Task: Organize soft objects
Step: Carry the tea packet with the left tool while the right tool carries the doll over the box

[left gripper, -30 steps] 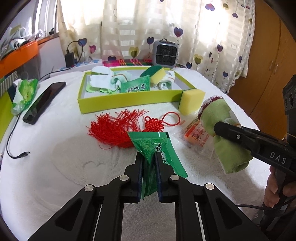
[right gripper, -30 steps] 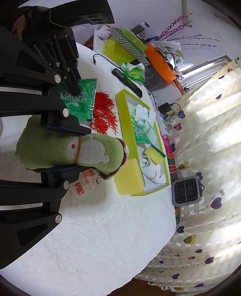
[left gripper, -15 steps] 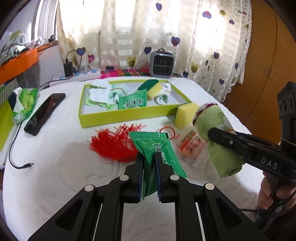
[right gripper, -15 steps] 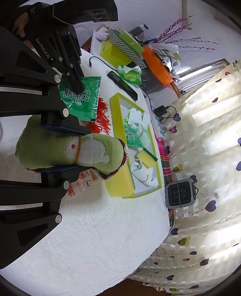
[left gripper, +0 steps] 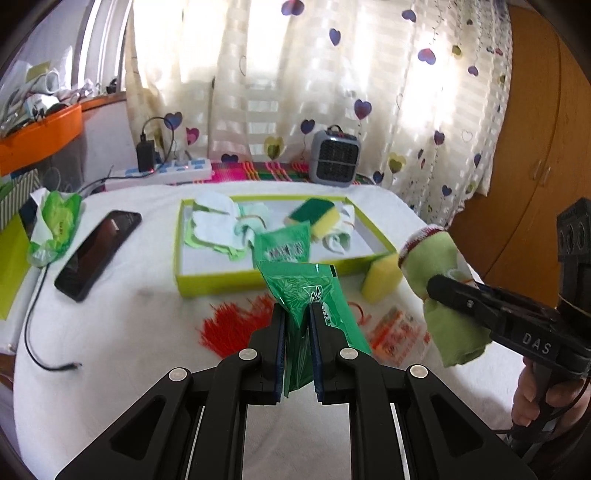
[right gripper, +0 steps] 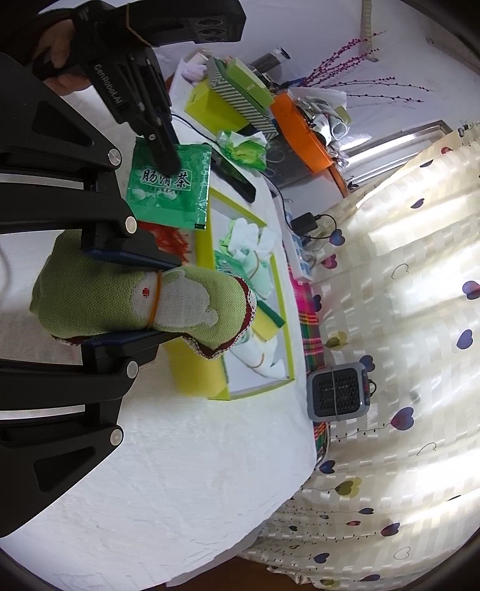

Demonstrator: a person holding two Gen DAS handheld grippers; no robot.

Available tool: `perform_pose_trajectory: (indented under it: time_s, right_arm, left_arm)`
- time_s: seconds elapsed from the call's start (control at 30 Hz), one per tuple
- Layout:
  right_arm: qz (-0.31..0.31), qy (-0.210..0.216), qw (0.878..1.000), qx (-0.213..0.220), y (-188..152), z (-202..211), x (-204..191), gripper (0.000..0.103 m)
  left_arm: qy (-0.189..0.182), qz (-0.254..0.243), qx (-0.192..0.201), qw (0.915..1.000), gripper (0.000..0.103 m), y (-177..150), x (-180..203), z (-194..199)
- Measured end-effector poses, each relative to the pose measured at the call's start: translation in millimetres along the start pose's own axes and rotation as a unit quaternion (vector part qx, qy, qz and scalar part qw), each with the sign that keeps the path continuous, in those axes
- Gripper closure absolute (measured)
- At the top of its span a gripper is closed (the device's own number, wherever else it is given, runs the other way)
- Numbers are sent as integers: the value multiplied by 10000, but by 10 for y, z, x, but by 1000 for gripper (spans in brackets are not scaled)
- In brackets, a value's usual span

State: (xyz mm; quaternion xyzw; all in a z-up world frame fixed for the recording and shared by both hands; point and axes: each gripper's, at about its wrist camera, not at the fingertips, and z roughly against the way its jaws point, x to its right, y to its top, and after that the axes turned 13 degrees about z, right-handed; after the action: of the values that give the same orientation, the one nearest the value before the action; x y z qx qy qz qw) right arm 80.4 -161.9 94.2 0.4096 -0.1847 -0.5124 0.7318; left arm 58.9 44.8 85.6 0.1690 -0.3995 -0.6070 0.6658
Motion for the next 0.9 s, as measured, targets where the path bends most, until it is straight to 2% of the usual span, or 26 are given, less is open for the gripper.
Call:
perform_pose_trajectory:
  time_s: [0.3, 0.43, 0.67, 0.9]
  right_arm:
    - [110, -17, 9999, 50, 251, -71, -1, 72]
    - [95, 15, 9999, 34, 339, -164, 2, 72]
    - [162, 68, 9998, -52, 557, -428, -14, 72]
    - [132, 116, 9995, -261, 772, -809, -1, 72]
  left_arm:
    - [-83, 121, 85, 9999, 92, 361, -120, -130]
    - [-2, 88, 121, 9999, 92, 513, -175, -223]
    - [117, 109, 138, 9998, 92, 765, -289, -441]
    - [279, 208, -12, 9994, 92, 849, -440, -675]
